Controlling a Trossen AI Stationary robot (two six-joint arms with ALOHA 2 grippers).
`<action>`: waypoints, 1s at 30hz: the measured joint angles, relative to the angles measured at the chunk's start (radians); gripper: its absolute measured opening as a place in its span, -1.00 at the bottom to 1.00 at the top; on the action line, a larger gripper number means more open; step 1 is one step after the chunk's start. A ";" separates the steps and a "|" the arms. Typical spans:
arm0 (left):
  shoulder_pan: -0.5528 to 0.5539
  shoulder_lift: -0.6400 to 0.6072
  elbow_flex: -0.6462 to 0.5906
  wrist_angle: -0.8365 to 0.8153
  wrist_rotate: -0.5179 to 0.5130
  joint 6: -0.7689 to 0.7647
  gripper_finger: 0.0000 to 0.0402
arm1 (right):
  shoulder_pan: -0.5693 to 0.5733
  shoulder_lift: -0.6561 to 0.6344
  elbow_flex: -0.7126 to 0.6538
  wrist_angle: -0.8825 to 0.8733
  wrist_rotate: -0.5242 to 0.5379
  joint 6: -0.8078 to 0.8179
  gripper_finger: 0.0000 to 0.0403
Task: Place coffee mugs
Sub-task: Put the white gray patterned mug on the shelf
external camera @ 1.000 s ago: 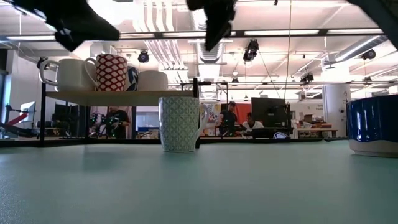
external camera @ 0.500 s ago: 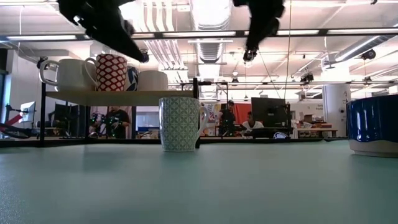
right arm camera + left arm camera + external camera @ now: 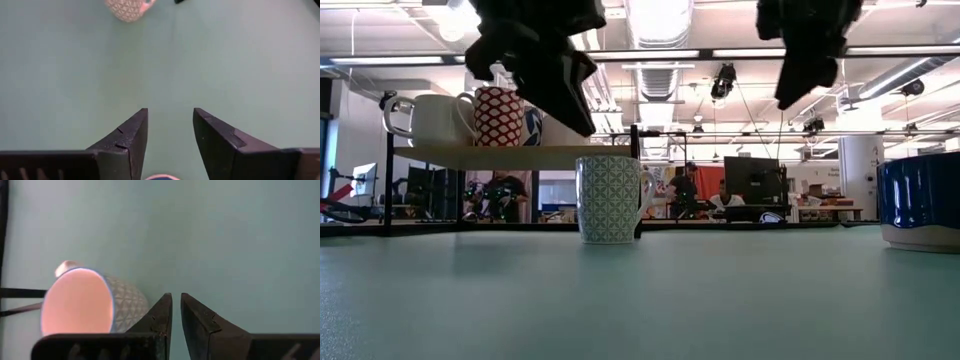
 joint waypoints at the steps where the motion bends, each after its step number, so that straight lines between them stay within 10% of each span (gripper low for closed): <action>1: 0.000 0.007 0.000 0.002 0.000 -0.002 -0.89 | 0.000 -0.015 -0.013 0.001 0.000 0.011 -0.26; 19: 0.077 0.014 0.000 -0.021 -0.069 0.045 -0.27 | 0.000 -0.207 -0.222 0.046 0.048 0.127 -0.23; 30: 0.203 0.014 0.000 -0.022 0.041 0.079 -0.24 | 0.000 -0.225 -0.299 0.151 0.047 0.107 -0.23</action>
